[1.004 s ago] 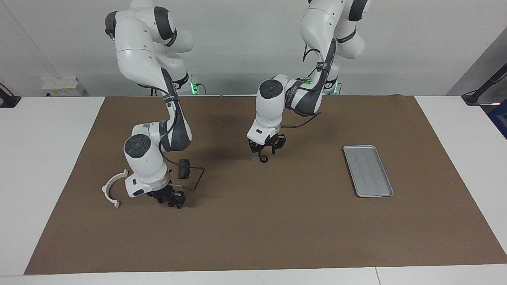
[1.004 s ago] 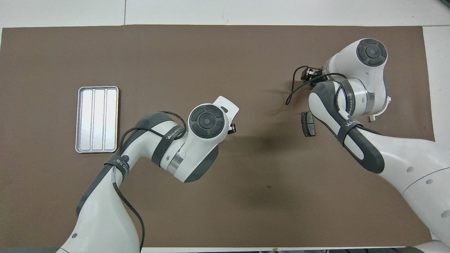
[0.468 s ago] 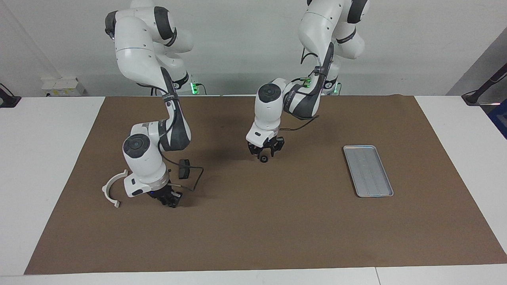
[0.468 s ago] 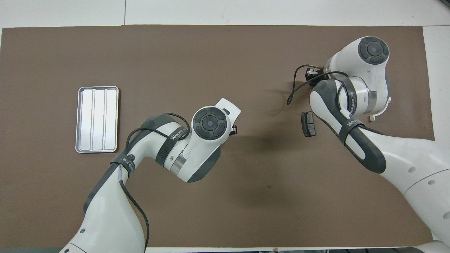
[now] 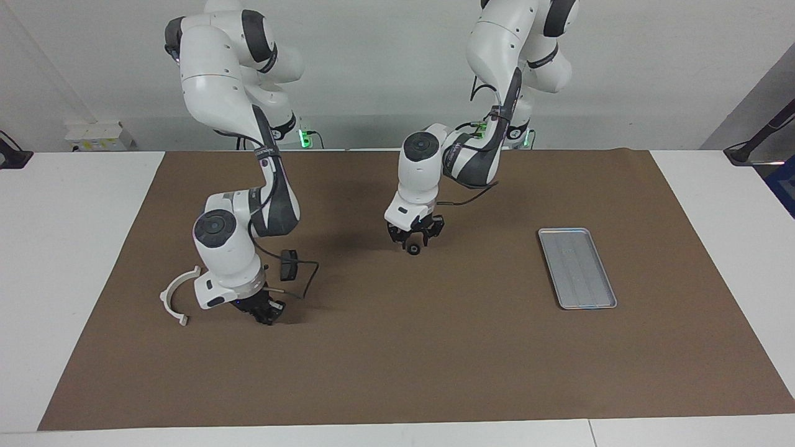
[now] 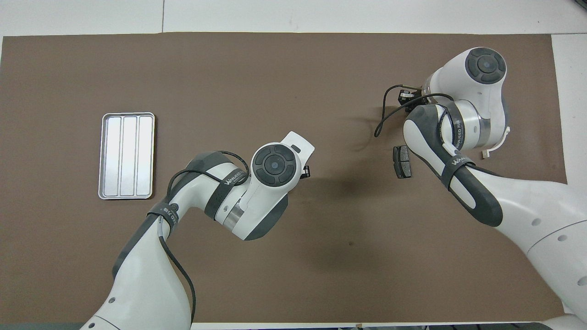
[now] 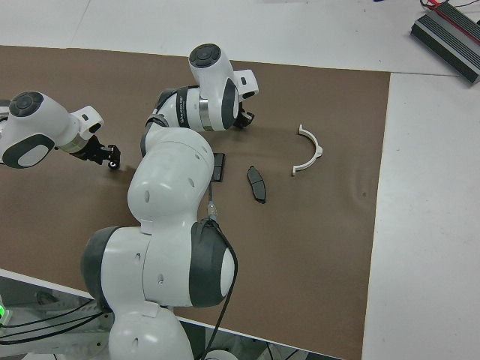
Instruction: Pick bearing gear from pile to tray
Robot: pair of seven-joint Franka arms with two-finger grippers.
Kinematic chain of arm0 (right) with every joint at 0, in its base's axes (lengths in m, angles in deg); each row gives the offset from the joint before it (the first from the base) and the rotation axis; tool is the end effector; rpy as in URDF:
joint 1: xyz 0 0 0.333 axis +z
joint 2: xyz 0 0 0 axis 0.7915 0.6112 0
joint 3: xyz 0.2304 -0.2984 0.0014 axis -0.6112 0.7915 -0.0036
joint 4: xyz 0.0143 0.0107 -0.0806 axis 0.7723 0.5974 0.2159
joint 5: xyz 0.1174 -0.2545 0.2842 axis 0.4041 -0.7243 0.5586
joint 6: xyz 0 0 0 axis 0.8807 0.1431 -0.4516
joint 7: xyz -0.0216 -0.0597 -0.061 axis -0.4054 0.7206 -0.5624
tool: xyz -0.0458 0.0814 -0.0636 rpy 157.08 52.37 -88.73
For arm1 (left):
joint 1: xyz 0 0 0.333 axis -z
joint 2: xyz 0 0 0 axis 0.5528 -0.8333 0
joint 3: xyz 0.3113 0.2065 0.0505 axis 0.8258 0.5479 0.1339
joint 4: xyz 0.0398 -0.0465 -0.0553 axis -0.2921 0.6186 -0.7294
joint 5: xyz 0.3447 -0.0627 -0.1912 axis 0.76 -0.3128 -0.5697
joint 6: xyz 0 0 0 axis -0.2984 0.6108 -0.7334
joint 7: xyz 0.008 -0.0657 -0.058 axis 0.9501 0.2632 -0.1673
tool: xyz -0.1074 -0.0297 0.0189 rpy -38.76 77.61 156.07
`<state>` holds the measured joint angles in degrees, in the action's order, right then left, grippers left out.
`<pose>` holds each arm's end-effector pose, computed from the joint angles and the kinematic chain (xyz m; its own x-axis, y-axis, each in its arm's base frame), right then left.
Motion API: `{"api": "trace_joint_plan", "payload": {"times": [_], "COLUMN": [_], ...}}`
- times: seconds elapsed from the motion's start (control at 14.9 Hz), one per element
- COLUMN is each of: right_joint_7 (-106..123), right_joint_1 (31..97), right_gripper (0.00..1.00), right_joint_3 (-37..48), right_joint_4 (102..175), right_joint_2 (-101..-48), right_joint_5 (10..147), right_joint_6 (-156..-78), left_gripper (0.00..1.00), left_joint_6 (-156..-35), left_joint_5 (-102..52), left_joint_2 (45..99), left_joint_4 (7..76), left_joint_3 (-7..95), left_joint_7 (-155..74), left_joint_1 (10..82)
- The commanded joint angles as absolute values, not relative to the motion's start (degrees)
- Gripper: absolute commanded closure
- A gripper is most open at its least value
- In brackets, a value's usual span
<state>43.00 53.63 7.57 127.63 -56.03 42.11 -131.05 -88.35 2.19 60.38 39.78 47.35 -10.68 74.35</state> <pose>0.7346 0.0666 0.3289 0.9493 -0.3011 0.0904 -0.3019 -0.9533 -0.0049 0.5019 -0.4327 0.3575 0.9976 0.0589 0.0352 0.0587 -0.9983 0.0058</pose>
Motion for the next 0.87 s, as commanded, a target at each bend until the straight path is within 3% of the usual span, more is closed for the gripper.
{"api": "trace_joint_plan", "payload": {"times": [0.0, 0.4, 0.8], "right_joint_7": [43.55, 38.81, 35.82], "right_joint_1": [53.46, 53.03, 52.94], "right_gripper": [1.0, 1.0, 1.0], "right_joint_3": [7.11, 7.02, 7.02], "right_joint_4": [127.06, 123.63, 123.63], "right_joint_2": [-55.51, -57.71, -63.5], "right_joint_5": [40.78, 40.52, 40.52], "right_joint_6": [-129.51, -121.34, -113.61], "left_gripper": [0.4, 0.4, 0.4], "left_joint_6": [-90.38, -90.91, -92.05], "left_joint_5": [2.99, 2.99, 3.08], "left_joint_2": [60.68, 60.59, 60.42], "left_joint_4": [41.49, 41.4, 41.49], "left_joint_3": [47.66, 47.74, 47.74], "left_joint_7": [-11.16, -11.07, -11.07], "left_joint_1": [74.69, 74.69, 74.61]}}
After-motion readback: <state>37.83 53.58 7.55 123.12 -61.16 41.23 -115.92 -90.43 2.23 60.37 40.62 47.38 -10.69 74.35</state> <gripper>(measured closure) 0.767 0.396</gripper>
